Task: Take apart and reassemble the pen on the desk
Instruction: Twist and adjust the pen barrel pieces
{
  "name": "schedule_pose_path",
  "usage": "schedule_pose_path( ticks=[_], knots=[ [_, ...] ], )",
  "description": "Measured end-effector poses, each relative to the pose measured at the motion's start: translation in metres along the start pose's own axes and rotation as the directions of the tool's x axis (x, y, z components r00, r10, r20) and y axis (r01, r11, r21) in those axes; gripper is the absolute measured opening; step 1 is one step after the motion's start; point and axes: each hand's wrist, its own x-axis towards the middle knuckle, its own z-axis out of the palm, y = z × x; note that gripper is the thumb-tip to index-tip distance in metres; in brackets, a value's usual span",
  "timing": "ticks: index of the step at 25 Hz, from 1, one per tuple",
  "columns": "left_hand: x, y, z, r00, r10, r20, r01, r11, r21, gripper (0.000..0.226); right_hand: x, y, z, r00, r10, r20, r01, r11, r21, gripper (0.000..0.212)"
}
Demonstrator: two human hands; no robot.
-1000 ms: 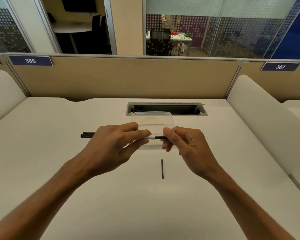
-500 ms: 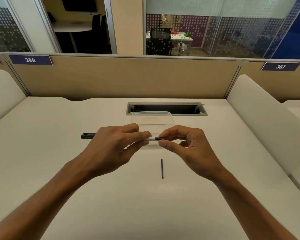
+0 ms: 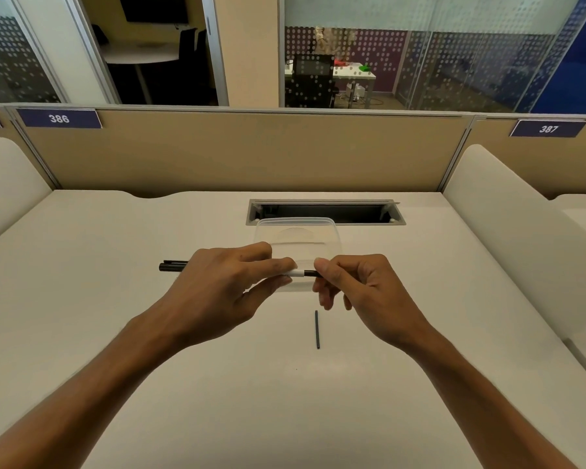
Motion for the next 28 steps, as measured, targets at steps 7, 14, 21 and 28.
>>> schedule_pose_path(
  ticks=[7,14,21,28],
  knots=[
    [-0.0004,-0.0011,-0.0023,1.0,-0.007,-0.01,0.007,1.0,-0.01,0.027,-0.0012,-0.0047,-0.0027,0.998,-0.056,-0.028,0.055,0.998,-0.022,0.012],
    [-0.001,-0.0026,-0.0017,1.0,-0.009,0.0,0.009,1.0,0.003,0.028,0.0006,-0.0028,-0.0005,0.999,-0.016,-0.042,0.013,0.997,-0.078,0.023],
    [-0.0025,-0.0005,0.002,0.999,-0.006,0.036,0.005,0.999,0.035,0.025,0.0012,-0.0019,0.0024,0.997,0.037,0.067,-0.035,0.999,-0.031,0.03],
    [-0.004,-0.0041,0.001,1.0,-0.023,0.02,0.022,1.0,0.019,0.024,0.0041,0.0002,-0.0032,0.999,0.006,0.05,0.0,0.994,-0.11,0.009]
  ],
)
